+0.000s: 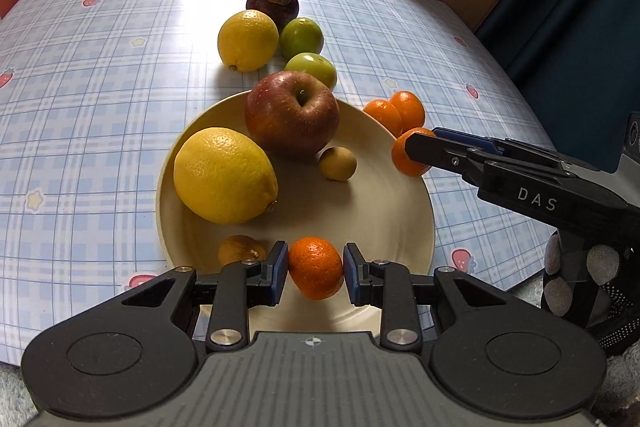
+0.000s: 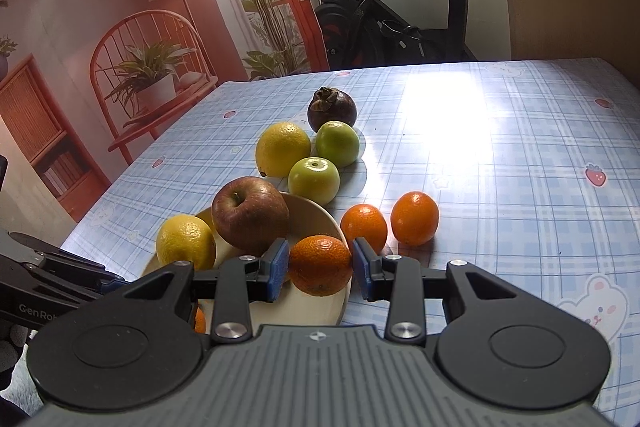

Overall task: Organize fruits
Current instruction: 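Carry the small orange onto the plate and open the left gripper, then move the right gripper toward a green apple in the pile, then close the right gripper on the green apple and lift it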

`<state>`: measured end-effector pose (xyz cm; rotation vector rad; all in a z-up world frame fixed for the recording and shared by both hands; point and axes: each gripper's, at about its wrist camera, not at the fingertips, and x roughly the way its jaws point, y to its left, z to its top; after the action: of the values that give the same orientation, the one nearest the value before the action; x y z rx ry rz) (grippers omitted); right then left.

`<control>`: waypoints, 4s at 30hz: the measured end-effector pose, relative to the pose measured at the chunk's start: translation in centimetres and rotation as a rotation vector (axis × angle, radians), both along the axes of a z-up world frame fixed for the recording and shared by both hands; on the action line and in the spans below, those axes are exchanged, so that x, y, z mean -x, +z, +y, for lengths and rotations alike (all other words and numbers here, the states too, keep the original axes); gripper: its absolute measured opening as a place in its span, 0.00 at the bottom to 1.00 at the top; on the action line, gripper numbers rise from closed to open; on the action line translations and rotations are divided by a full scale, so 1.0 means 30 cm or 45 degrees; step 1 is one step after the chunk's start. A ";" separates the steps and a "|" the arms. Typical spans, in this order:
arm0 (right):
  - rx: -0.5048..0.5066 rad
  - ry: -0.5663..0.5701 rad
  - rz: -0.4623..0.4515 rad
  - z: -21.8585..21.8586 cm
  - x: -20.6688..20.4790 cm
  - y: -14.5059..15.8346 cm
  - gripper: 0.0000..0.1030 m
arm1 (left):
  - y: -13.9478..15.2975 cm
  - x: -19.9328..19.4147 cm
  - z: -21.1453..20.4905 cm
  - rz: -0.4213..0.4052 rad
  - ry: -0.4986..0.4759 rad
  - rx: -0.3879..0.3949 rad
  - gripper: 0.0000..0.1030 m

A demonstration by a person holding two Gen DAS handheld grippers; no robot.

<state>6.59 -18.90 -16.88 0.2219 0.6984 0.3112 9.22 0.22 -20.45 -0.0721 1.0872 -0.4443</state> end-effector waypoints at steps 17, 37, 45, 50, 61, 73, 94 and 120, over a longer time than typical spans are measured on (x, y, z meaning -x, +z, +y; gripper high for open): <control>0.085 0.062 -0.026 0.046 -0.047 -0.020 0.37 | 0.012 0.003 0.006 -0.044 0.026 -0.083 0.32; 0.102 0.062 -0.085 0.048 -0.062 0.018 0.38 | 0.077 0.010 0.015 -0.211 0.097 -0.070 0.32; 0.099 0.024 -0.075 0.037 -0.046 0.030 0.38 | 0.106 0.020 0.026 -0.291 0.145 -0.083 0.32; 0.097 0.014 -0.078 0.035 -0.036 0.028 0.38 | 0.120 0.020 0.031 -0.342 0.172 -0.102 0.32; 0.089 0.010 -0.067 0.033 -0.032 0.012 0.38 | 0.125 0.000 0.056 -0.381 0.258 -0.113 0.32; 0.100 -0.005 -0.095 -0.002 -0.075 0.053 0.38 | 0.225 -0.105 0.086 -0.504 0.289 -0.098 0.32; 0.098 0.128 0.032 0.072 -0.351 0.004 0.38 | 0.190 -0.363 0.042 -0.453 0.217 -0.058 0.32; -0.050 0.190 0.164 0.119 -0.441 -0.070 0.48 | 0.106 -0.433 0.083 -0.327 0.240 -0.001 0.31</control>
<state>19.81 -15.33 -18.99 0.2289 0.8391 0.4560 22.21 2.71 -17.28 -0.1125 0.8193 -0.2743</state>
